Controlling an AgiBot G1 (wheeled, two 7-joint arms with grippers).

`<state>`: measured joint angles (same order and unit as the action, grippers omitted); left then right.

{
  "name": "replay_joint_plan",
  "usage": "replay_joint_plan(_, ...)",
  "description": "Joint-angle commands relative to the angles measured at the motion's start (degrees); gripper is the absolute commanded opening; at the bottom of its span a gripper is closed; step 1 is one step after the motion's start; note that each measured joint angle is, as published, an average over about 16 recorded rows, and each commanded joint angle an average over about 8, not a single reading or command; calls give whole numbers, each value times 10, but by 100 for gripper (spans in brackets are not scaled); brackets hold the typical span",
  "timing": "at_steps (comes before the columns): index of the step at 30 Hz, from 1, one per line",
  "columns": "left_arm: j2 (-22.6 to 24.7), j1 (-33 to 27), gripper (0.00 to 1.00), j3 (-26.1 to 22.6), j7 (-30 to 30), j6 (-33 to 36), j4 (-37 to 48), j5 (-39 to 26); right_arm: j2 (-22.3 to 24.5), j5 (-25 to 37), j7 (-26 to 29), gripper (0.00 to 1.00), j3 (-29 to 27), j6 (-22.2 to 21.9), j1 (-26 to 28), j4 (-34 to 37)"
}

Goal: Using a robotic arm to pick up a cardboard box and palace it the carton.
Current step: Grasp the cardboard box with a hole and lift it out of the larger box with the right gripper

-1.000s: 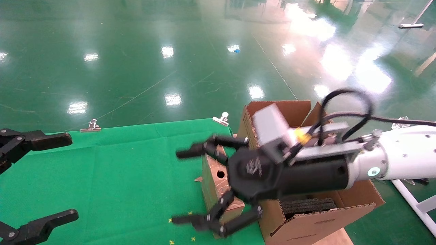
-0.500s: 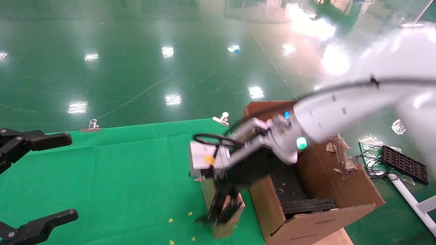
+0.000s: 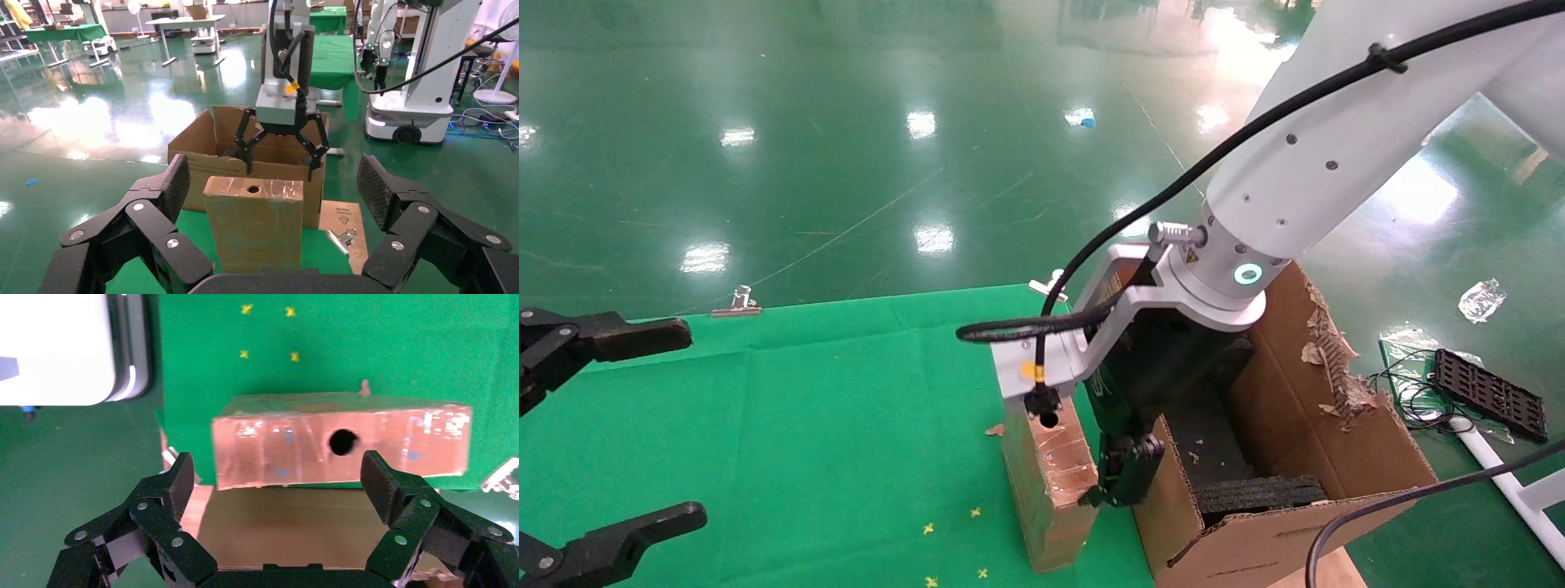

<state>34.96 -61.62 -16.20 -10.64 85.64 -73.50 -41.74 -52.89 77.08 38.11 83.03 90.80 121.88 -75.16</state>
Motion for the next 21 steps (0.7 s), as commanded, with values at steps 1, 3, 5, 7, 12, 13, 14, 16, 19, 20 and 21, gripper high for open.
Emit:
replay_joint_plan(1, 0, 0, 100, 0, 0, 0, 0, 0, -5, -10, 3, 100, 31, -3, 15, 0)
replay_joint_plan(3, 0, 0, 100, 0, 0, 0, 0, 0, -6, -16, 4, 100, 44, -6, 21, 2)
replay_joint_plan(5, 0, 0, 100, 0, 0, 0, 0, 0, -5, -20, 9, 100, 52, -10, 26, 8)
replay_joint_plan(7, 0, 0, 100, 0, 0, 0, 0, 0, -5, -24, 28, 100, 59, -13, 29, 23)
replay_joint_plan(12, 0, 0, 100, -1, 0, 0, 0, 0, -19, -35, 137, 100, 81, -12, 31, 115)
replay_joint_plan(13, 0, 0, 100, -1, 0, 0, 0, 0, -25, -37, 163, 100, 86, -11, 30, 138)
replay_joint_plan(14, 0, 0, 100, -1, 0, 0, 0, 0, -29, -42, 186, 100, 90, -10, 29, 162)
replay_joint_plan(16, 0, 0, 100, -1, 0, 0, 0, 0, -36, -55, 219, 100, 94, -12, 23, 204)
replay_joint_plan(19, 0, 0, 100, -1, 0, 0, 0, 1, -44, -71, 246, 100, 99, -15, 10, 252)
replay_joint_plan(20, 0, 0, 100, -1, 0, 0, 0, 1, -47, -77, 252, 100, 100, -17, 5, 266)
replay_joint_plan(21, 0, 0, 100, -1, 0, 0, 0, 1, -50, -81, 257, 100, 101, -18, 0, 279)
